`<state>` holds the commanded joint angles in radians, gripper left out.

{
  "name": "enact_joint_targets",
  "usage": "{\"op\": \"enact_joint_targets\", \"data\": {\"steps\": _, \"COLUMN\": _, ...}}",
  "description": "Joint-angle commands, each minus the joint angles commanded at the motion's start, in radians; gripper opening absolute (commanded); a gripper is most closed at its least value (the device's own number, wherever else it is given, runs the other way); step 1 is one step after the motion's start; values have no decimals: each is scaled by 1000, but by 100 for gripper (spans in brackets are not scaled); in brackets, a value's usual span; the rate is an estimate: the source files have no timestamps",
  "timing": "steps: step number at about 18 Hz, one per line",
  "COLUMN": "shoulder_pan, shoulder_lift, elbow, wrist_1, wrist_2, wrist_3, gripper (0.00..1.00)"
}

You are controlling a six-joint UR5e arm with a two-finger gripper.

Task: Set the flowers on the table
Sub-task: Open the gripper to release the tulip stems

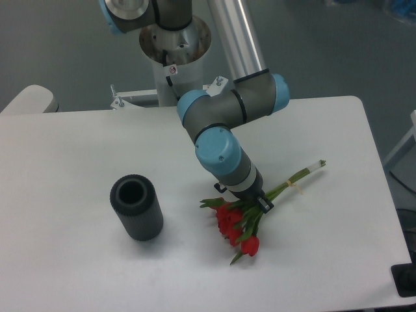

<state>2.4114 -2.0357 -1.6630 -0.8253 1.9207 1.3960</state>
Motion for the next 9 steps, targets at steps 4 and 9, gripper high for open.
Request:
{"op": "enact_joint_targets", "data": {"steps": 4, "shoulder_pan": 21, "shoulder_lift": 45, "elbow": 106, "wrist_1": -44, "wrist_2": -135, "wrist_3": -65, "gripper": 100}}
{"op": "enact_joint_targets", "data": {"steps": 9, "shoulder_pan": 32, "shoulder_lift": 48, "elbow": 218, "wrist_1": -66, "wrist_2": -190, "wrist_3": -147, "gripper": 100}}
